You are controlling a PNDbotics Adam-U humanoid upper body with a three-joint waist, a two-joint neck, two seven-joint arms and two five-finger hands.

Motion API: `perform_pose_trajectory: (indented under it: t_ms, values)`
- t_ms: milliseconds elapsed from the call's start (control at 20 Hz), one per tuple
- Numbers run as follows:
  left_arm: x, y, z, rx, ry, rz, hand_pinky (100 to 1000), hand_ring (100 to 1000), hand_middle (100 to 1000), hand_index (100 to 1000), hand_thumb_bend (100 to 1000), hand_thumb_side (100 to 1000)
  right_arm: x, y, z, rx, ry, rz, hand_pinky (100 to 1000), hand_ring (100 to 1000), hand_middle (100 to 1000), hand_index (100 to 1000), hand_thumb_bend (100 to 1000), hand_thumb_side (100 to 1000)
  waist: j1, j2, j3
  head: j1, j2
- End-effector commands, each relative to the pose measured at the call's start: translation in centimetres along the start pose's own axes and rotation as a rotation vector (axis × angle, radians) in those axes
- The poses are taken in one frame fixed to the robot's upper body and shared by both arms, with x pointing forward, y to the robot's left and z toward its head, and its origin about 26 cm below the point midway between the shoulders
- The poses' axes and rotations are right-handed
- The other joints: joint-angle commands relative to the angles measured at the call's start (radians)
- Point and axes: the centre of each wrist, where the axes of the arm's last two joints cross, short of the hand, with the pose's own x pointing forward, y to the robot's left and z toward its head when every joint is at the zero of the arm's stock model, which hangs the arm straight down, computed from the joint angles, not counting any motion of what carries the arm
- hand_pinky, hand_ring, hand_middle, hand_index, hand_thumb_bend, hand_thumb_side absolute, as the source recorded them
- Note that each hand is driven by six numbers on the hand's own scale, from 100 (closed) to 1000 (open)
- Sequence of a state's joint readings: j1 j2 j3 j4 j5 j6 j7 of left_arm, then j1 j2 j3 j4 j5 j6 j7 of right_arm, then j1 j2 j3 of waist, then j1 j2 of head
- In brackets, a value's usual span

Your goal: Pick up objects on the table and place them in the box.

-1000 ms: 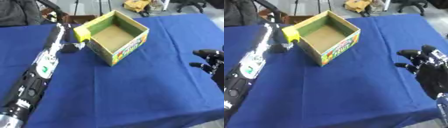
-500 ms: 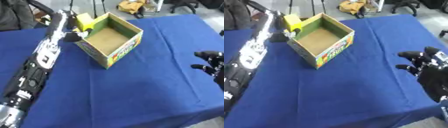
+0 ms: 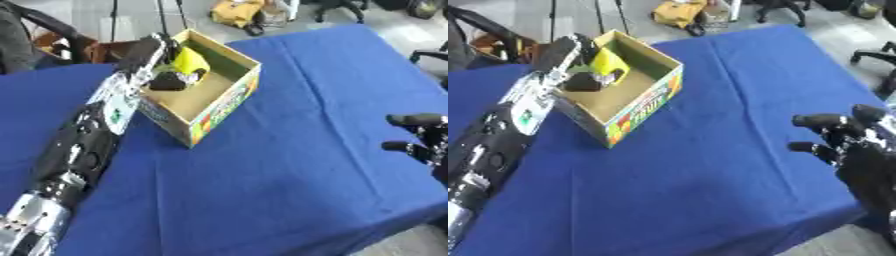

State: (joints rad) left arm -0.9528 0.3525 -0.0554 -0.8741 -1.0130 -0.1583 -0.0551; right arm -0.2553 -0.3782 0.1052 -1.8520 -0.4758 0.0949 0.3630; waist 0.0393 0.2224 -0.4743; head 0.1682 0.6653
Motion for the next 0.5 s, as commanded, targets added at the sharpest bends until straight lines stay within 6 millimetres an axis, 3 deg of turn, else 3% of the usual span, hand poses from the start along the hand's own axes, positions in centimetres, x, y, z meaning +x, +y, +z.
perform_pose_trajectory:
  t_ms: [50,300,350,400,450,500]
  values:
    - [-0.84,2.11,-0.25,-0.077,0.032,-0.091,529,538,505,634,346,699,0.84,0.12,-0.47,0.03,-0.019,0.025,786,1000,755,756,100,1000,-0.003,-0.012,-0.005,0.005,-0.015]
    - [-0.92,1.48,-0.1,-0.181,0.056,-0.119,569,602,613,706,465,806,0.78,0.11,-0.53,0.032,-0.014,0.031,786,1000,755,756,100,1000,0.003,-0.012,-0.008,0.003,-0.012]
    - [-0.89,1.4,-0.09,-0.193,0.056,-0.122,635,684,716,786,605,907,0.77,0.1,-0.53,0.033,-0.014,0.032,786,1000,755,756,100,1000,0.003,-0.013,-0.007,0.002,-0.013]
    - [-0.85,1.36,-0.09,-0.203,0.053,-0.124,644,697,729,796,627,919,0.77,0.09,-0.51,0.033,-0.013,0.032,786,1000,755,756,100,1000,0.003,-0.014,-0.006,0.001,-0.013]
    - [-0.76,1.41,-0.09,-0.202,0.047,-0.127,733,791,808,849,777,989,0.77,0.08,-0.49,0.033,-0.013,0.032,786,1000,755,756,100,1000,0.002,-0.015,-0.005,0.001,-0.013]
    - [-0.68,1.49,-0.09,-0.195,0.041,-0.129,764,817,828,859,814,1000,0.78,0.06,-0.46,0.032,-0.013,0.032,786,1000,755,756,100,1000,0.001,-0.017,-0.004,0.0,-0.013]
